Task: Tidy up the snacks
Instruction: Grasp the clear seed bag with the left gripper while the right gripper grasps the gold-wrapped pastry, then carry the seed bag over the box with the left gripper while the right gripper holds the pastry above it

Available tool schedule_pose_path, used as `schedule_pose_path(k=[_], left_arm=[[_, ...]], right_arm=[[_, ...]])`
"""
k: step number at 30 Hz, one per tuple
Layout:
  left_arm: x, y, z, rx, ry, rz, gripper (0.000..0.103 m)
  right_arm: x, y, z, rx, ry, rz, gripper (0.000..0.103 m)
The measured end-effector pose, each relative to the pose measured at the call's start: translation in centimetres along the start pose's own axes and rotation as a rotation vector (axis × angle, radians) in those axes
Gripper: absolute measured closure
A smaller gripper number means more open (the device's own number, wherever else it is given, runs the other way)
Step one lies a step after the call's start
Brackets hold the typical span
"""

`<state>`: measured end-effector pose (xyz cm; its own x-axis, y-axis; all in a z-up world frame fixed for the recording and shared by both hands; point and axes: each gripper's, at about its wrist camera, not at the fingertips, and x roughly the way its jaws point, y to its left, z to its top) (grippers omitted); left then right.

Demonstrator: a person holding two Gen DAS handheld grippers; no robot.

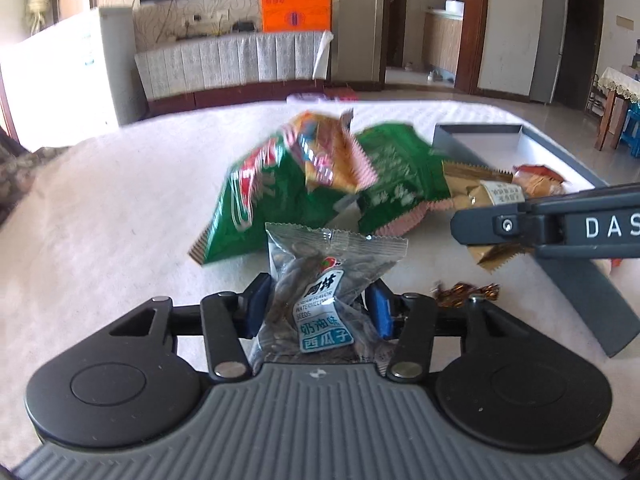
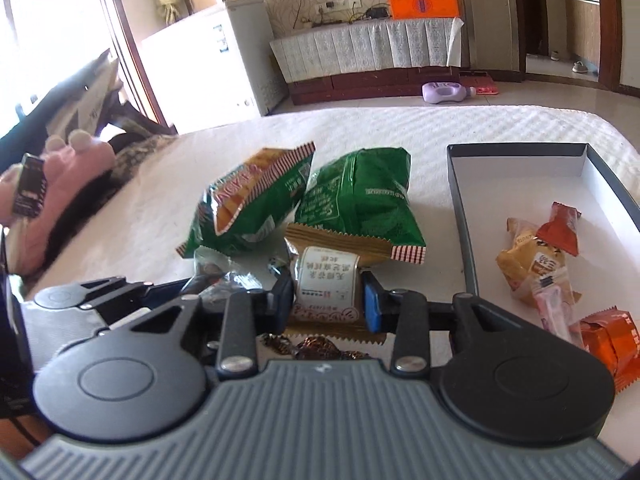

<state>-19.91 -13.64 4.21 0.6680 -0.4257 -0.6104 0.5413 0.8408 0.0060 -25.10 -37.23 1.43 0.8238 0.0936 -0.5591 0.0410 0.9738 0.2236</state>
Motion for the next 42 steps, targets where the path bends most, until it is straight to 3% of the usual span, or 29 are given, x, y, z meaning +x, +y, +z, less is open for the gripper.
schedule_pose_path(k=[20,42], left_arm=[[-2.5,-4.1,2.4,0.015,-0.093,-0.040,0.046],[-2.1,-6.0,3.6,0.017,-0.109,-0.073,0.046]], right_arm=[[-5.6,-0.4,0.5,-0.045,-0.099,0.024,0.064],[-7.8,-2.7,0.3,-0.018,-0.138,-0.013,0.064]])
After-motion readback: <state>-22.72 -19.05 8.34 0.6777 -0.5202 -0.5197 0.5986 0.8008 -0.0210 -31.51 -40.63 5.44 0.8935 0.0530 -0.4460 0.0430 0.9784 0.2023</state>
